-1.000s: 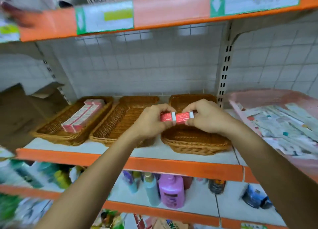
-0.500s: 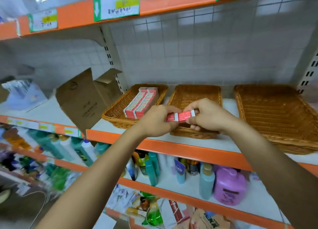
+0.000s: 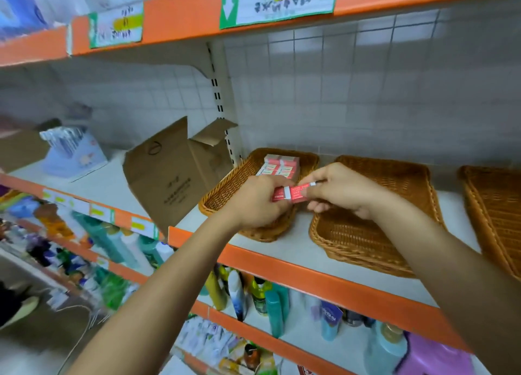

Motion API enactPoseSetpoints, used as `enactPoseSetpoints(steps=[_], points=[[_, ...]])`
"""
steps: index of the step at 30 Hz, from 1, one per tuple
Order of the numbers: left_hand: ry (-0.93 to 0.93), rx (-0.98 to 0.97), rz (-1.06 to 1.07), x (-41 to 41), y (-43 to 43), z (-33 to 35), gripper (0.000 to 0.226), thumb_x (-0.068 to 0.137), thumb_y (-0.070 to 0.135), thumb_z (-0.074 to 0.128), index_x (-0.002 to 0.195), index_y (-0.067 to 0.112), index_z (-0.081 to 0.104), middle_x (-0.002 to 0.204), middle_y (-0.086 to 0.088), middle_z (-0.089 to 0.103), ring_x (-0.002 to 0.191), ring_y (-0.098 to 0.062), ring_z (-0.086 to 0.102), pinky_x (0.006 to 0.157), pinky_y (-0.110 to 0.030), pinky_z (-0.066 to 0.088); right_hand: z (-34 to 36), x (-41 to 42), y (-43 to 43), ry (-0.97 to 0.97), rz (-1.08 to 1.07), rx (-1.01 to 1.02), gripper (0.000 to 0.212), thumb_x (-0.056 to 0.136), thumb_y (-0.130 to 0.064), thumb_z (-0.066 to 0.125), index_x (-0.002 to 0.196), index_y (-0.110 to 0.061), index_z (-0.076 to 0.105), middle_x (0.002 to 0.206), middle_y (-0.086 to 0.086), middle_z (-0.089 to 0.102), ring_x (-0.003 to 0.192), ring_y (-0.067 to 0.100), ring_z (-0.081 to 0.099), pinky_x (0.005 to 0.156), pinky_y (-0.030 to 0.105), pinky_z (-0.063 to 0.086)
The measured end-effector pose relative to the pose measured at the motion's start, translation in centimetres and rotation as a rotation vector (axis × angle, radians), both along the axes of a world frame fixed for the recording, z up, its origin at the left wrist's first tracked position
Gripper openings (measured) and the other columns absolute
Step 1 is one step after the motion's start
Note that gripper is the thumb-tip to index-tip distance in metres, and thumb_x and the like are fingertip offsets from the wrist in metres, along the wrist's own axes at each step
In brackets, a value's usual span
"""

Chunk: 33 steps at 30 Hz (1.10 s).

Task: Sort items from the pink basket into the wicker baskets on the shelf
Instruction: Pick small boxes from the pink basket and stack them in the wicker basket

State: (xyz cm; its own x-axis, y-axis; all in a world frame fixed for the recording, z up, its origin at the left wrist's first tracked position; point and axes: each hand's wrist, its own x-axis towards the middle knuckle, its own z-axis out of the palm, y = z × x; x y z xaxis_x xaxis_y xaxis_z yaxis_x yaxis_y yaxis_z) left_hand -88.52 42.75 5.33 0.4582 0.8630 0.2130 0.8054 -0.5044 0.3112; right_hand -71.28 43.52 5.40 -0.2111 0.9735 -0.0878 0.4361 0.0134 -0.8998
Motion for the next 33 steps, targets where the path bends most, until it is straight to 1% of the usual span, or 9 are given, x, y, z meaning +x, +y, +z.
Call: enactPoseSetpoints(steps=[5, 11, 15, 18, 21, 25, 28, 31, 33], points=[[-0.005, -0.021, 0.039, -0.8, 3.3, 0.0, 0.029, 0.087, 0.023, 0.06, 0.116, 0.024, 0.064, 0.094, -0.002, 0.069, 0.087, -0.022, 0.06, 0.075, -0.03, 0.045, -0.1, -1.1, 3.9, 0.086, -0.059, -0.027, 0.017, 0.095, -0.011, 0.051, 0.106, -0.006, 0.063, 0.073, 0.009, 0.062, 0.044, 0.002, 0.059, 0.044, 0.011, 0.048], [0.007, 0.008, 0.027, -1.3, 6.8, -0.2, 0.036, 0.09, 0.021, 0.056, 0.126, 0.016, 0.056, 0.111, -0.008, 0.066, 0.097, -0.024, 0.06, 0.076, -0.026, 0.041, -0.9, -2.0, 6.8, 0.119, -0.129, 0.021, 0.014, 0.095, -0.011, 0.053, 0.087, -0.017, 0.063, 0.087, 0.006, 0.06, 0.06, 0.009, 0.059, 0.055, 0.015, 0.052], [-0.056, -0.066, 0.049, -2.2, 9.4, -0.5, 0.033, 0.09, 0.022, 0.054, 0.122, 0.016, 0.049, 0.105, -0.009, 0.064, 0.096, -0.026, 0.06, 0.077, -0.031, 0.045, -0.8, -3.1, 8.1, 0.154, -0.159, 0.07, 0.024, 0.091, 0.007, 0.049, 0.081, -0.013, 0.06, 0.074, 0.002, 0.057, 0.061, 0.008, 0.05, 0.055, 0.014, 0.044], [-0.05, -0.053, 0.047, -3.0, 11.4, -0.9, 0.041, 0.088, 0.034, 0.058, 0.124, 0.018, 0.05, 0.105, -0.002, 0.065, 0.095, -0.02, 0.061, 0.076, -0.028, 0.045, -0.7, -4.0, 8.8, 0.131, -0.208, 0.13, 0.036, 0.08, 0.02, 0.048, 0.075, -0.014, 0.057, 0.08, 0.002, 0.057, 0.074, 0.012, 0.054, 0.062, 0.019, 0.044], [-0.072, -0.015, -0.053, -3.9, 13.0, -0.8, 0.045, 0.088, 0.046, 0.059, 0.125, 0.02, 0.058, 0.108, 0.002, 0.069, 0.095, -0.015, 0.065, 0.079, -0.031, 0.052, -0.8, -5.1, 10.0, 0.09, -0.259, 0.187, 0.04, 0.074, 0.022, 0.05, 0.074, -0.018, 0.056, 0.083, 0.001, 0.058, 0.081, 0.015, 0.055, 0.066, 0.023, 0.045], [-0.101, 0.088, -0.121, -5.0, 14.9, -0.8, 0.04, 0.089, 0.044, 0.058, 0.118, 0.017, 0.064, 0.111, -0.001, 0.069, 0.097, -0.018, 0.064, 0.08, -0.032, 0.051, -1.3, -6.3, 11.3, 0.025, -0.32, 0.227, 0.033, 0.075, 0.01, 0.064, 0.083, -0.022, 0.057, 0.09, 0.002, 0.064, 0.085, 0.018, 0.062, 0.072, 0.032, 0.052], [-0.11, 0.125, -0.113, -5.5, 16.3, -1.6, 0.036, 0.09, 0.043, 0.057, 0.119, 0.022, 0.062, 0.112, 0.001, 0.068, 0.1, -0.018, 0.064, 0.082, -0.034, 0.052, -2.2, -7.2, 12.1, 0.029, -0.438, 0.211, 0.032, 0.077, -0.001, 0.069, 0.097, -0.023, 0.056, 0.096, 0.005, 0.066, 0.087, 0.021, 0.066, 0.079, 0.039, 0.057], [-0.118, 0.211, -0.01, -5.5, 17.5, -2.5, 0.038, 0.092, 0.046, 0.053, 0.122, 0.024, 0.058, 0.108, 0.001, 0.067, 0.095, -0.019, 0.063, 0.073, -0.028, 0.048, -3.0, -8.0, 12.8, 0.152, -0.572, 0.126, 0.019, 0.083, -0.017, 0.068, 0.099, -0.018, 0.058, 0.094, 0.009, 0.069, 0.084, 0.025, 0.069, 0.079, 0.044, 0.057], [-0.111, 0.262, 0.025, -5.0, 18.0, -2.9, 0.038, 0.092, 0.046, 0.053, 0.123, 0.024, 0.056, 0.106, 0.0, 0.066, 0.093, -0.019, 0.062, 0.067, -0.026, 0.042, -3.0, -8.7, 12.9, 0.306, -0.599, 0.052, 0.012, 0.092, -0.023, 0.06, 0.099, -0.015, 0.06, 0.094, 0.013, 0.07, 0.083, 0.024, 0.07, 0.08, 0.041, 0.058]])
